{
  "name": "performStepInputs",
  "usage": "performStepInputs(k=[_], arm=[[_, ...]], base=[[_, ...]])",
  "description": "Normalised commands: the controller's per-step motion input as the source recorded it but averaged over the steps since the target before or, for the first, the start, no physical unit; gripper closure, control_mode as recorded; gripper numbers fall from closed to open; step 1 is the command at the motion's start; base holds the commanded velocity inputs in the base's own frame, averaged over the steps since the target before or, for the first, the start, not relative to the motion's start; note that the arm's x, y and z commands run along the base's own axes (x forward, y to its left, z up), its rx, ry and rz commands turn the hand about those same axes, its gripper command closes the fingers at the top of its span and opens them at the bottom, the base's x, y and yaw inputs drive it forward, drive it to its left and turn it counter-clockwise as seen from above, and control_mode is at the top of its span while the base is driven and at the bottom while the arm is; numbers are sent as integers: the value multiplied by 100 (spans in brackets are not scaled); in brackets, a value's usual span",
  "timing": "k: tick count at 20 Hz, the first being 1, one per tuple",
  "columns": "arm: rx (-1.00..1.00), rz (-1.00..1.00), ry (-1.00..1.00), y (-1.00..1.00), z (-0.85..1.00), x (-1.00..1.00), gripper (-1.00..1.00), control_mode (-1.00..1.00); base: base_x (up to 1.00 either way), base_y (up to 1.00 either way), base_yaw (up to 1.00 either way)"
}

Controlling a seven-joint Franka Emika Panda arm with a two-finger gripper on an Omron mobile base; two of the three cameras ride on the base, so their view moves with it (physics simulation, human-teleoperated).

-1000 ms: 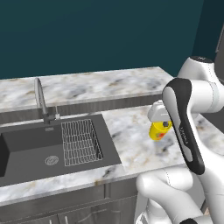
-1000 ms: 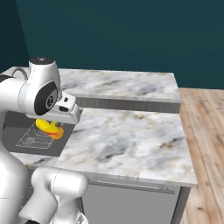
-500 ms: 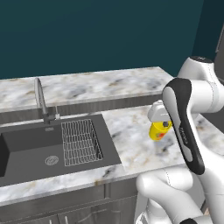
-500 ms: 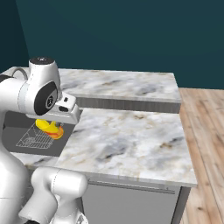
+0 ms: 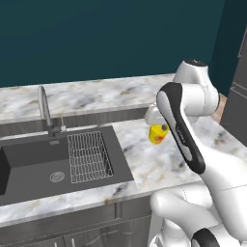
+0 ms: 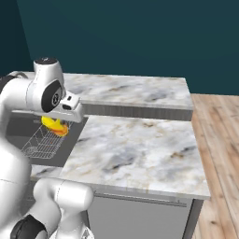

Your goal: Pick the cup and bowl from the counter and place them on the counter next to the sink.

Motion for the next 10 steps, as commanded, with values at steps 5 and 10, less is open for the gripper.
performStepInputs(k=[5, 10], arm=[[0, -4, 8, -5, 0, 86, 100, -100], [0, -1, 10, -14, 0, 58, 100, -100]], base=[[0, 0, 0], [0, 0, 0]])
